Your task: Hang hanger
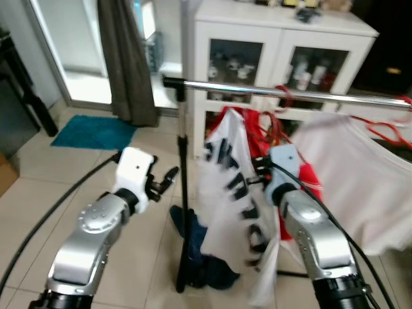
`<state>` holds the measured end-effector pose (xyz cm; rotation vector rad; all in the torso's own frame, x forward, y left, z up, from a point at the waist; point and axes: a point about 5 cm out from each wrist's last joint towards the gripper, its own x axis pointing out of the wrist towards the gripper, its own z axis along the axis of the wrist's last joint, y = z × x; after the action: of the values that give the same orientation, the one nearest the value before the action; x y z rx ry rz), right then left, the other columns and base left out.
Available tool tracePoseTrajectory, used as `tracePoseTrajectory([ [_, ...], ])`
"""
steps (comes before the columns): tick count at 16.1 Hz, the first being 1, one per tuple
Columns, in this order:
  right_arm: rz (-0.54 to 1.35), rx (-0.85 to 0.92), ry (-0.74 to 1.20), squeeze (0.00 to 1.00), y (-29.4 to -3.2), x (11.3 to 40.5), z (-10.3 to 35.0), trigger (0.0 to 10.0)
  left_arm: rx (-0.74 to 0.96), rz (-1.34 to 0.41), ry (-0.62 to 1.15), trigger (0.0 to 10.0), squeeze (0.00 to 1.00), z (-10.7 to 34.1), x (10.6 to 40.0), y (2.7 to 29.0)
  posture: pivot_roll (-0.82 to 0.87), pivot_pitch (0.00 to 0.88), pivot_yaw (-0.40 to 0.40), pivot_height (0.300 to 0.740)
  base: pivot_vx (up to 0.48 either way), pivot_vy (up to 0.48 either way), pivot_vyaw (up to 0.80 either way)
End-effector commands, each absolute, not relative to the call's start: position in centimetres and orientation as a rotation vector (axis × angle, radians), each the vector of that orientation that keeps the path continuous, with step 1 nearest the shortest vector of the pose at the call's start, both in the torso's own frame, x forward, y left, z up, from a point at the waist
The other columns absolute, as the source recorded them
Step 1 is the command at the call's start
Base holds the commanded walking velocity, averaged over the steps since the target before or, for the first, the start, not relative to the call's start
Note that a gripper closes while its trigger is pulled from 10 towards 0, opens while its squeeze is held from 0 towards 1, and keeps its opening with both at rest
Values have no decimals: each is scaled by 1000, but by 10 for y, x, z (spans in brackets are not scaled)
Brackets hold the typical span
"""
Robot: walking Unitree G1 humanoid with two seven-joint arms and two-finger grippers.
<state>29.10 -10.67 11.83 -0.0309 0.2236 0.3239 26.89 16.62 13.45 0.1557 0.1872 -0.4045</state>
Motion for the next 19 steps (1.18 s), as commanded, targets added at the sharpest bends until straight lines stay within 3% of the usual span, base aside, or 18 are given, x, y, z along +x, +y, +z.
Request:
tracePoseTrajectory([
  [1,404,-15,144,0,-94,290,134,10000,167,-399,172,10000,0,138,269,168,-93,0,-30,740,330,0,0],
  [6,449,15,66,0,-80,292,153,10000,184,-411,173,10000,0,139,268,169,-86,0,-34,740,318,0,0],
  [10,421,-10,79,0,-82,304,159,10000,199,-504,154,10000,0,144,264,167,-89,0,-27,740,0,0,0],
  [13,407,-83,171,0,-82,324,153,10000,239,-645,154,10000,0,150,258,168,-90,0,-18,740,0,0,0],
  [19,357,-83,256,0,-81,366,160,10000,276,-735,165,10000,0,156,254,172,-89,0,-16,740,0,0,0],
])
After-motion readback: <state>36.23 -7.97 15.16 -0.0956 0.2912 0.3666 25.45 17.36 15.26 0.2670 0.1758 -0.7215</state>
